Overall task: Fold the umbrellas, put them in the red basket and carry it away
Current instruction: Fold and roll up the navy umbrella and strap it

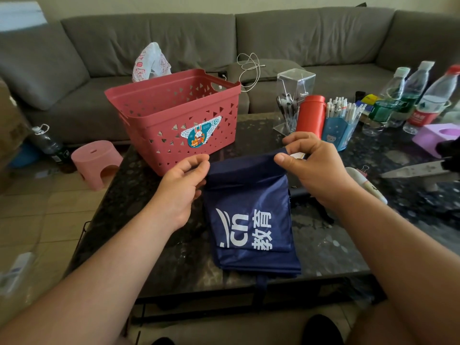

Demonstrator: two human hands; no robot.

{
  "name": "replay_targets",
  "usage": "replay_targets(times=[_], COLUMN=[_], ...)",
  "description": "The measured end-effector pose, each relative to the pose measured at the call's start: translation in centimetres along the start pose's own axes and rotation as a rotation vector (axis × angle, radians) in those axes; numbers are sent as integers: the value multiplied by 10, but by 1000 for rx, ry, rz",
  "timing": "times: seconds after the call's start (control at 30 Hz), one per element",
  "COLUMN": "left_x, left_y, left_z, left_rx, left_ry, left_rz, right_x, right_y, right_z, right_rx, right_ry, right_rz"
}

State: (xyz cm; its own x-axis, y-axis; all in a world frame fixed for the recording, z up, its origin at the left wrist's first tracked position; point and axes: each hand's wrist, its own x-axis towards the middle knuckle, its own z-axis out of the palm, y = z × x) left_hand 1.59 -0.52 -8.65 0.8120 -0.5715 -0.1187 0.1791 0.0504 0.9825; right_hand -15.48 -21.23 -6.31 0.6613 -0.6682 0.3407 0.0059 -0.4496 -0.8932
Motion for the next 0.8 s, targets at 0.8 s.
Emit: replay_targets(times=[0.8], left_x=[-22], left_y=[-7], left_z=[-10], left_rx=[108], left_ry=[-103], left_rz=[70], right_x=[-24], right_y=[-9], right_z=[-30], right_rx=[117], right_ry=[-227], right_rz=[140])
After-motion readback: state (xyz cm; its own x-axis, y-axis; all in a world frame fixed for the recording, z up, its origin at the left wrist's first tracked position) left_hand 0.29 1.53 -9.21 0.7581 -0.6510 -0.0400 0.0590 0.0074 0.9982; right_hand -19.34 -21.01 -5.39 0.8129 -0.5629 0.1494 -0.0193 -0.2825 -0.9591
